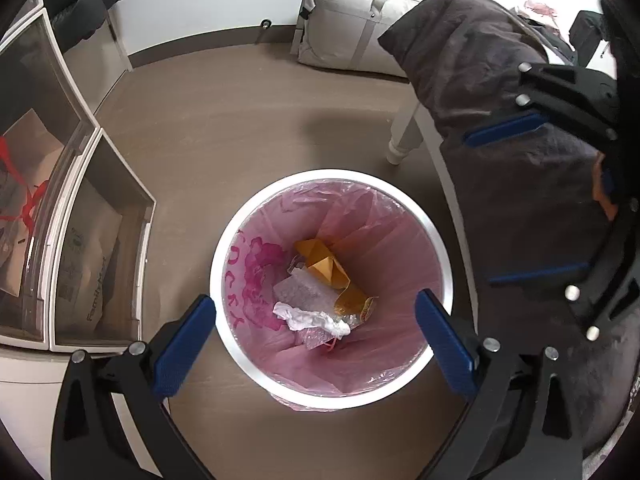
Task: Collect trash
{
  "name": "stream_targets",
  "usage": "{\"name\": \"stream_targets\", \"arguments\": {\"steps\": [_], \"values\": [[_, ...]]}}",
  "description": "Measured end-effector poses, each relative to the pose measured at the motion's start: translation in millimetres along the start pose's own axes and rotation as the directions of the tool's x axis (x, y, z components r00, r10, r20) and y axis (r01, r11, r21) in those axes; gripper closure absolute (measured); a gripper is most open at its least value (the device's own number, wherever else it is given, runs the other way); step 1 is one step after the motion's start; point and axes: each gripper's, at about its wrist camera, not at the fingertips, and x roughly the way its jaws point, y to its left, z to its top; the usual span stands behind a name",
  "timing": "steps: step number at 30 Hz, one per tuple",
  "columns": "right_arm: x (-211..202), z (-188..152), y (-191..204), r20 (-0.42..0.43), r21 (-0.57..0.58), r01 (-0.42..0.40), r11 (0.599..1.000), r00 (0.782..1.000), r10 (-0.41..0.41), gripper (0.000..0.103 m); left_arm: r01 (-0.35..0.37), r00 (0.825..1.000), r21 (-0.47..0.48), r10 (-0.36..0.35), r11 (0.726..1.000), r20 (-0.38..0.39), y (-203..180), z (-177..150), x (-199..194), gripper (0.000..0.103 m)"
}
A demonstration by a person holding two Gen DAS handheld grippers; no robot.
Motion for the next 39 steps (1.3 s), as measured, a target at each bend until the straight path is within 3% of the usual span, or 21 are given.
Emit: {"name": "stream_targets", "arguments": {"steps": [9,16,18,21,25,28,32,39], "values": [[-7,-2,-1,-0.015,-0.014,0.028,1.0,0.999,-0.028,0.017,-0.01,1.0,-0.022,0.01,1.0,-0.025,1,-1,-1,0.005],[-34,-9,2,-0.01,0.009,0.067,0.998,0.998,-0.067,0.016,-0.065,0.998,-0.008,0.065,0.998,-0.018,-15,-5,-32,0.005],[-55,-10,3,0.014,0.061,0.091,0.994,0.996,-0.092,0.015,-0.136,0.99,-0.039,0.135,0.99,-0.027,-23,-9,-54,0.005],[-82,-13,5,0.05,0.171,0.118,0.978,0.991,-0.128,0.011,-0.147,0.988,-0.106,0.151,0.983,0.032,-37,-19,-99,0.005],[-138,-21,9,0.135,0.411,0.054,0.91,0.984,-0.119,0.007,-0.156,0.982,-0.205,0.175,0.966,0.075,-58,-33,-157,0.005],[-179,-29,23,0.211,0.519,0.007,0.855,0.968,-0.136,0.007,-0.173,0.979,-0.229,0.192,0.958,0.064,-74,-41,-188,0.005],[-224,-40,50,0.264,0.555,0.024,0.832,0.943,-0.203,0.007,-0.249,0.96,-0.204,0.269,0.947,0.079,-102,-56,-232,0.005],[-277,-45,80,0.239,0.576,0.08,0.813,0.935,-0.262,0.007,-0.251,0.948,-0.2,0.283,0.947,0.148,-131,-76,-285,0.005]]}}
